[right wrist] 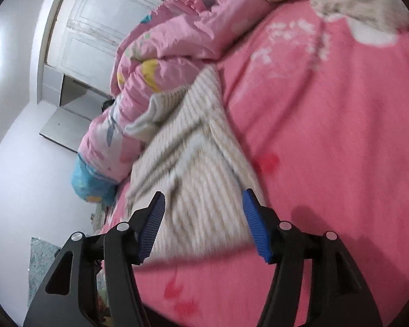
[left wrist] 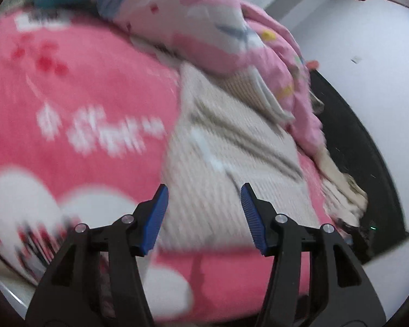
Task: Fold large clothes
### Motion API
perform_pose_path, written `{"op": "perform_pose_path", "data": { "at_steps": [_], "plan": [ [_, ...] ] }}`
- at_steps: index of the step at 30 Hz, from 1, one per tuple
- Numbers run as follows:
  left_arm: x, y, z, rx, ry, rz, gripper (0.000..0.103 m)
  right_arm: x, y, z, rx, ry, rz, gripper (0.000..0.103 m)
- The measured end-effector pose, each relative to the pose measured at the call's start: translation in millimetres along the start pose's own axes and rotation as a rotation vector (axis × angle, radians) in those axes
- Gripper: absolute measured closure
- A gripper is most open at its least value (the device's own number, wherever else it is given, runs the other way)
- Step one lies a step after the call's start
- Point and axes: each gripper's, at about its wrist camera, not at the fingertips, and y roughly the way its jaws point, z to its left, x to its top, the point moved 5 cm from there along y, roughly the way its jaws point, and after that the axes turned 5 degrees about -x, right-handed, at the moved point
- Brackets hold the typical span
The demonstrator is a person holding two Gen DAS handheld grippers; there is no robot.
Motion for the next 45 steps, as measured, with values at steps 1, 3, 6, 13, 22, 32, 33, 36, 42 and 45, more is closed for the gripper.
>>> {"op": "perform_pose_path", "data": {
  "at_steps": [1, 3, 6, 13, 22, 32, 33, 36, 42, 45],
  "plan": [
    [-16.9, 3.2, -1.2, -0.042, -0.022, 0.034, 0.051, -10.0, -2.4, -4.2, 0.003, 0.01, 0.018, 0.045],
    [-39.5, 15.5, 1.9, -0.08, -0.07, 0.08, 0.049, -30.7, 0.7, -10.5, 0.018, 0.03, 0.058, 0.045],
    [-58.0, 40.8, 22.9, -0.072, -0.185, 0.122, 0.049, -46.1, 19.8, -21.4, 0.02, 0.073, 0.103, 0.045],
    [-43.1, 56.3, 50.3, -0.121, -0.39, 0.001, 0.049, -17.1, 46.5, -26.1, 0.054, 0.139, -0.005, 0.048],
    [-16.8, 56.6, -22.9, 0.296, 0.095, -0.113, 0.089, -3.5, 43.7, 33.5, -0.23, -0.214, -0.128, 0.093],
    [-28.6, -34.9, -107.8, 0.222, 0.359, -0.155, 0.091, -18.8, -67.6, 89.0, -0.198, -0.357, -0.254, 0.095],
    [-36.5, -43.4, -104.9, 0.202, 0.349, -0.12, 0.091, -31.6, -81.6, 82.2, -0.174, -0.336, -0.236, 0.095],
    [-62.2, -59.9, -79.4, 0.145, 0.269, -0.047, 0.088, -62.5, -93.3, 47.5, -0.118, -0.232, -0.156, 0.094],
    [-96.3, -14.0, 10.8, 0.253, 0.042, 0.094, 0.066, -100.6, -37.6, -58.8, -0.177, 0.088, 0.123, 0.08],
    [-93.5, -25.8, 11.2, 0.199, 0.016, 0.051, 0.062, -96.6, -68.7, -52.0, -0.217, 0.048, 0.049, 0.064]
  ]
}}
